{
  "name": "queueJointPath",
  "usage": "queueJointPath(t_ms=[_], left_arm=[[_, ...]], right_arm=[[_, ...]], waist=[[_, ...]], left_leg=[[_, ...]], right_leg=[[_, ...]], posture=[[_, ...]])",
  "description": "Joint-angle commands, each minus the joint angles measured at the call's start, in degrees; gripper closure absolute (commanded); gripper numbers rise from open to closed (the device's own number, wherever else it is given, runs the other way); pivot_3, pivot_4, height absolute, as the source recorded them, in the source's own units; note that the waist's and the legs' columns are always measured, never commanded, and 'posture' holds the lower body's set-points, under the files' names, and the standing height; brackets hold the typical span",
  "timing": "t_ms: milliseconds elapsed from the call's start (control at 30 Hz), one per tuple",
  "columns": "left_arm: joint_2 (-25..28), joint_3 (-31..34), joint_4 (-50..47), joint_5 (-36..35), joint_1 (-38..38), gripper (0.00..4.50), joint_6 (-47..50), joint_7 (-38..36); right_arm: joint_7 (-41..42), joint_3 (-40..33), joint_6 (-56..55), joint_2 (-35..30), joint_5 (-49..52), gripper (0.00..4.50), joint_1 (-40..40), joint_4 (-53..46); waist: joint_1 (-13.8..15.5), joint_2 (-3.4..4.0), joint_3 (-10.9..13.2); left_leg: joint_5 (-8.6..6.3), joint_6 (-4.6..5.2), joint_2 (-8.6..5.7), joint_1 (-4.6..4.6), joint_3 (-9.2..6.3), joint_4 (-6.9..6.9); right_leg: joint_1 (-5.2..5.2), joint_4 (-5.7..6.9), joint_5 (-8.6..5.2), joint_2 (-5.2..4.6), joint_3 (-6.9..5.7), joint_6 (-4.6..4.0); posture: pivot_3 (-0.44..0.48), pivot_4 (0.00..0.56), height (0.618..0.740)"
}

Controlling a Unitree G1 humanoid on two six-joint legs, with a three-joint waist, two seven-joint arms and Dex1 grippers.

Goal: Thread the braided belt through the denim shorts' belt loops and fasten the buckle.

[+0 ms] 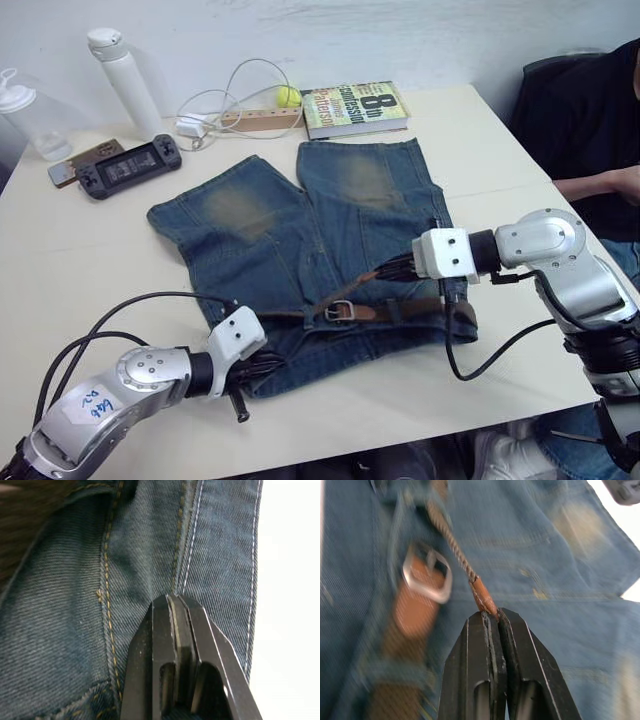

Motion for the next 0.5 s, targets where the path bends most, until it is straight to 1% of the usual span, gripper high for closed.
queueJointPath(t_ms=[33, 100, 167, 233, 300, 333, 367, 400, 433, 500], left_arm=[[4.67, 0.6, 4.18, 1.46, 2.57, 4.47, 1.7, -5.31], [5.09, 3.36, 4.07, -0.23, 1.26, 4.47, 0.91, -7.54], [6.05, 7.17, 3.79, -2.25, -0.43, 4.47, -0.48, -10.51], [7.0, 12.9, 4.03, -9.31, -2.29, 4.47, 2.45, -13.93], [8.1, 16.49, 4.63, -14.13, -3.53, 4.47, 5.11, -16.91], [8.98, 18.66, 5.18, -16.91, -4.35, 3.79, 6.64, -18.46], [9.53, 20.25, 5.58, -18.91, -4.98, 3.51, 7.91, -19.44], [10.27, 22.02, 5.87, -21.22, -5.49, 2.99, 9.23, -20.58], [11.36, 24.23, 6.44, -23.75, -6.26, 2.62, 10.58, -22.08], [13.38, 28.26, 8.09, -28.38, -7.82, 1.63, 12.92, -24.86]], right_arm=[[-1.69, -4.59, -12.17, -3.03, -4.52, 4.5, -3.6, 9.03], [-2.07, -4.86, -14.26, -3.64, -5.44, 4.5, -4.37, 11.5], [-1.87, -5.45, -13.7, -3.57, -4.5, 4.5, -4.51, 10.81], [-1.61, -5.47, -12.5, -3.08, -3.19, 4.5, -4.16, 8.78], [-1.43, -5.21, -12.26, -2.71, -2.59, 4.5, -4.01, 7.95], [-1.41, -5.23, -12.06, -2.47, -2.36, 4.5, -3.92, 7.49], [-1.38, -5.28, -11.88, -2.27, -2.23, 4.5, -3.88, 7.18], [-1.34, -5.31, -11.45, -2.17, -2.08, 4.5, -3.84, 6.78], [-1.23, -5.34, -11.05, -2.12, -1.98, 4.5, -3.82, 6.4], [-1.05, -5.4, -10.39, -2.11, -1.76, 4.5, -3.81, 5.68]], waist=[[-0.08, 0.02, 0.01], [-0.18, 0.02, 0.02], [-0.26, 0.05, 0.04], [-0.44, 0.06, 0.04], [-0.67, -0.08, 0.26], [-0.61, -0.1, 0.27], [-0.61, -0.12, 0.29], [-0.61, -0.13, 0.3], [-0.62, -0.15, 0.34], [-0.66, -0.25, 0.42]], left_leg=[[0.0, 0.0, 0.0, -0.01, 0.01, 0.0], [0.0, -0.01, 0.0, -0.01, 0.01, 0.01], [0.01, -0.01, 0.0, -0.02, 0.01, 0.0], [0.01, -0.01, 0.0, -0.02, 0.0, -0.01], [0.02, -0.03, 0.05, -0.22, 0.01, 0.01], [0.03, -0.06, 0.04, -0.39, 0.0, 0.09], [0.03, -0.06, 0.04, -0.45, 0.0, 0.13], [0.03, -0.06, 0.03, -0.47, 0.0, 0.13], [0.03, -0.05, 0.02, -0.47, 0.0, 0.13], [0.03, -0.05, 0.03, -0.51, -0.02, 0.12]], right_leg=[[-0.01, 0.01, 0.0, 0.0, 0.0, 0.0], [-0.01, 0.02, 0.0, 0.0, 0.0, -0.01], [-0.02, 0.02, 0.0, 0.0, 0.0, -0.02], [-0.03, 0.02, 0.0, 0.0, 0.0, -0.04], [-0.25, 0.07, 0.0, 0.03, 0.0, -0.07], [-0.38, 0.13, 0.02, 0.03, -0.02, -0.1], [-0.41, 0.13, 0.02, 0.02, -0.03, -0.1], [-0.41, 0.11, 0.02, 0.01, -0.03, -0.1], [-0.41, 0.09, 0.02, 0.01, -0.03, -0.1], [-0.44, 0.07, 0.02, 0.01, -0.05, -0.1]], posture=[[0.0, 0.15, 0.74], [0.0, 0.15, 0.74], [0.0, 0.15, 0.74], [0.0, 0.15, 0.74], [0.0, 0.15, 0.74], [0.0, 0.15, 0.74], [0.0, 0.15, 0.74], [0.0, 0.15, 0.74], [0.0, 0.15, 0.74], [0.0, 0.15, 0.74]])
